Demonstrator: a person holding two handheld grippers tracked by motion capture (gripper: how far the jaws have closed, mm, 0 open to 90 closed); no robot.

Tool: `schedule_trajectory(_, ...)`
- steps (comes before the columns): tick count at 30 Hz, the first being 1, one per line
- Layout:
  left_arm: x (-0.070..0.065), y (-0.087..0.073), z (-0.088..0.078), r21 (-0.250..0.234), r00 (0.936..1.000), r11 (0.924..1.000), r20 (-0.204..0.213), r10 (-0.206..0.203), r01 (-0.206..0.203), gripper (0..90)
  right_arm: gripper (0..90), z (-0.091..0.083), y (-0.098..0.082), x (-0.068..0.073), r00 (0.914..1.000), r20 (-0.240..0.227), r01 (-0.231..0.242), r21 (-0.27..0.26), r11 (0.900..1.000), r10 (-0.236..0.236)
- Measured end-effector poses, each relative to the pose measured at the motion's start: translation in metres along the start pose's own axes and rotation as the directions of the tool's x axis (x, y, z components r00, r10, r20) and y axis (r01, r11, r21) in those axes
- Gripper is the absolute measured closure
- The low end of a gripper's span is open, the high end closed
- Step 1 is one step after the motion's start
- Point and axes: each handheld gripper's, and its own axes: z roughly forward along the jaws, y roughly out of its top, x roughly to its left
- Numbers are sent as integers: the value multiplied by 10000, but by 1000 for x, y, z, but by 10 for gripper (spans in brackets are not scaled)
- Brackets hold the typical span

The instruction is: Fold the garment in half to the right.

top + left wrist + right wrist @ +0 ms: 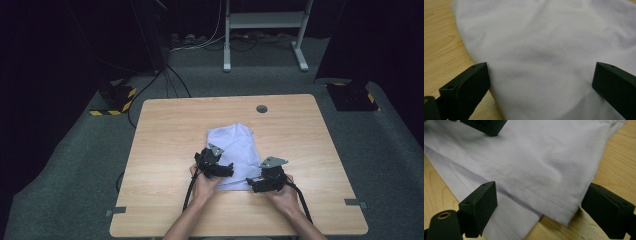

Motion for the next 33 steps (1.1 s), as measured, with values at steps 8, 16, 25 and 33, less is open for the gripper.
schedule_trajectory(8, 13, -15, -4, 183, 9990, 9992, 279, 340, -346, 16, 117, -2, -5, -9, 9990, 453, 29, 58, 10000, -32)
schedule_trajectory(16, 38, -26, -15, 440, 9996, 9988, 190, 184, -192, 22, 119, -5, -8, -16, 9986, 525, -78, 57, 10000, 75)
schedule_trajectory(25, 15, -9, -20, -224, 9980, 9997, 610, 147, -134, 29, 130, -5, -3, -7, 9988, 471, 100, 30, 9999, -101)
schedule_trajectory(33, 25, -23, -13, 393, 9989, 9981, -12, 477, -476, 38, 119, -5, -8, -19, 9986, 400, -345, 181, 9992, 338)
